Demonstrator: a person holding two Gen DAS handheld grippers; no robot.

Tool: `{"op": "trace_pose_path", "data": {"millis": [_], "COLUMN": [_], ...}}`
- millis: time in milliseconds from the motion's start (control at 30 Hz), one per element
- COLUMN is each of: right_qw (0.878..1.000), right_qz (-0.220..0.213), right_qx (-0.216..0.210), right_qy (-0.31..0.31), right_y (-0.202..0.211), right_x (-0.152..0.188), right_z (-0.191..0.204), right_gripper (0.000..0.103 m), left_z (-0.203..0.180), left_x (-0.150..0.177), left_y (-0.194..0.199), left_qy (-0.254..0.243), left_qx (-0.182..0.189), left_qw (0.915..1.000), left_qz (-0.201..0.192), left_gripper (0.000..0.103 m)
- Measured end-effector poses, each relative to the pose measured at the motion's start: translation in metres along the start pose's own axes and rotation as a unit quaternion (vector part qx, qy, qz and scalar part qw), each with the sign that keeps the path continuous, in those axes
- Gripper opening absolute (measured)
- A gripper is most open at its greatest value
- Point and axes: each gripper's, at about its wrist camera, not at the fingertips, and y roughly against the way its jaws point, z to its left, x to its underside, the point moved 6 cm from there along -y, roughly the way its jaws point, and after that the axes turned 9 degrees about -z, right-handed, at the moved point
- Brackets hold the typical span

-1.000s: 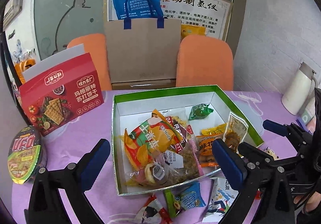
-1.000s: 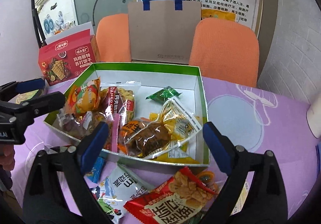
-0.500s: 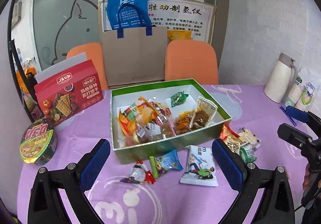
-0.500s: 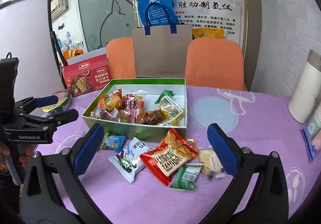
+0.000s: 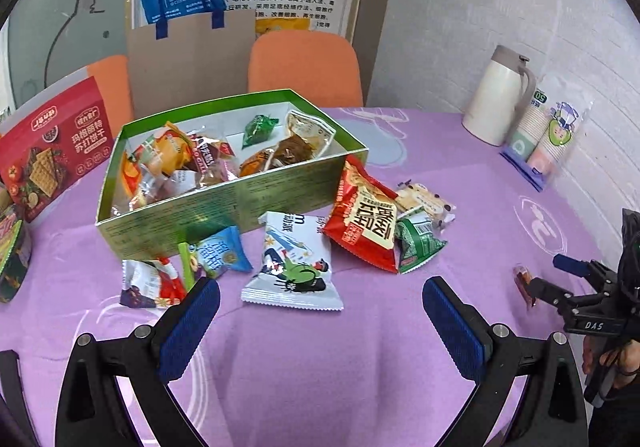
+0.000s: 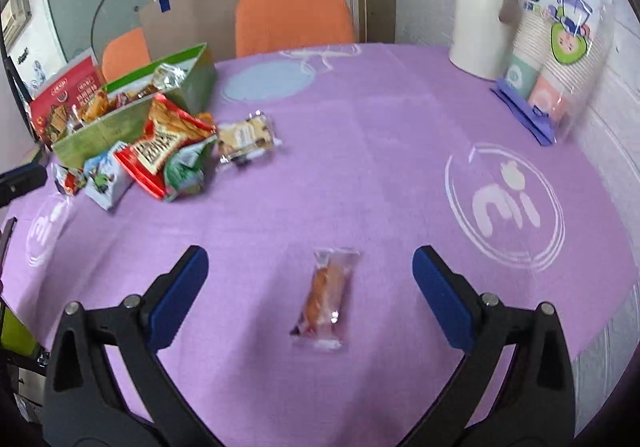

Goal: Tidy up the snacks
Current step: 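Grasp the small clear orange pastry packet with the right gripper while the left grasps the green barcode packet, then carry both packets over the box and open both grippers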

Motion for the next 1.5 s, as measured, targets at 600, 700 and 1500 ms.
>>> {"op": "trace_pose_path", "data": {"millis": [600, 700, 1500], "right_qw": [1.000, 0.999, 0.994], "right_qz": [-0.010, -0.015, -0.018], "right_qx": [-0.003, -0.009, -0.102], "right_qy": [-0.027, -0.028, -0.039], "right_y": [0.001, 0.004, -0.002], "right_x": [0.022, 0.021, 0.005], "right_z": [-0.026, -0.028, 0.012], "right_gripper": [0.028, 0.028, 0.027], "left_z": [-0.096, -0.099, -0.084], "left_x": [-0.001, -0.001, -0.003], "left_y": [-0.089, -0.110, -0.107], "left_qy": [-0.033, -0.019, 0.037], "left_qx": [0.061, 0.048, 0.070], "left_qw": [0.9953, 0.9955, 0.9933], "left_qz": [0.068, 0.080, 0.084], "left_gripper": [0.061, 0.061, 0.037]}}
